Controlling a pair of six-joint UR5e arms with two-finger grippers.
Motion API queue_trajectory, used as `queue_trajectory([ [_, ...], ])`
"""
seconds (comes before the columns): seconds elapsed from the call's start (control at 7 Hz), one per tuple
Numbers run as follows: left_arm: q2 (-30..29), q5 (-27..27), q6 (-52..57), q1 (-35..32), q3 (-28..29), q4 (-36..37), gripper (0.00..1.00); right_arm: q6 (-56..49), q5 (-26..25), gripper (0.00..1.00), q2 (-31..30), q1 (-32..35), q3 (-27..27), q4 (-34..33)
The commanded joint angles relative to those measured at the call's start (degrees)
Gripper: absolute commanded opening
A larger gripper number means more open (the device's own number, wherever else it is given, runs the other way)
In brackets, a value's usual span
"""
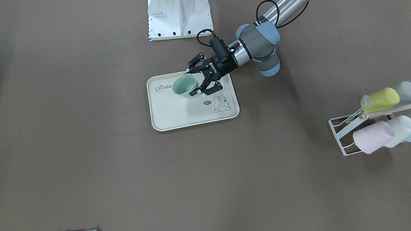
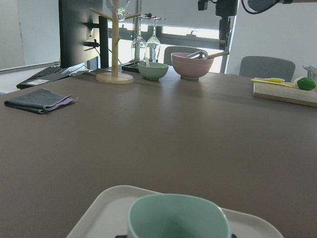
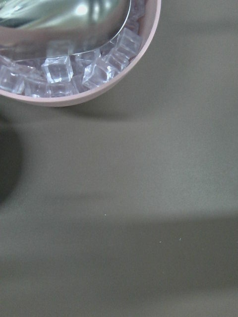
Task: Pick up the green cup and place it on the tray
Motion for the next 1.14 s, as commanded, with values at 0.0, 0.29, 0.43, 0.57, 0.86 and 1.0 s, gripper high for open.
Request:
queue_trajectory([
  [0.0, -0.01, 0.74, 0.09, 0.04, 0.08, 0.11, 0.51, -0.23, -0.15, 1.00, -0.05, -0.06, 0.00, 0.10],
  [0.29, 0.08, 0.84, 0.17, 0.04, 0.17, 0.28, 0.98, 0.04, -0.06, 1.00, 0.04, -0.14, 0.00, 0.01],
  [0.43, 0.16, 0.84, 0.26, -0.04, 0.26, 0.28, 0.99, 0.04, -0.24, 1.00, -0.05, -0.14, -0.26, 0.10],
  [0.57, 0.25, 0.84, 0.35, -0.04, 0.26, 0.28, 0.99, 0.12, -0.15, 1.00, -0.05, -0.14, -0.18, 0.10],
  [0.86, 0.43, 0.84, 0.44, -0.04, 0.17, 0.37, 0.99, 0.12, 0.02, 1.00, 0.04, -0.14, -0.18, 0.10],
  [1.0, 0.52, 0.84, 0.44, -0.04, -0.01, 0.37, 0.99, 0.12, -0.06, 1.00, 0.12, -0.14, -0.18, 0.19],
])
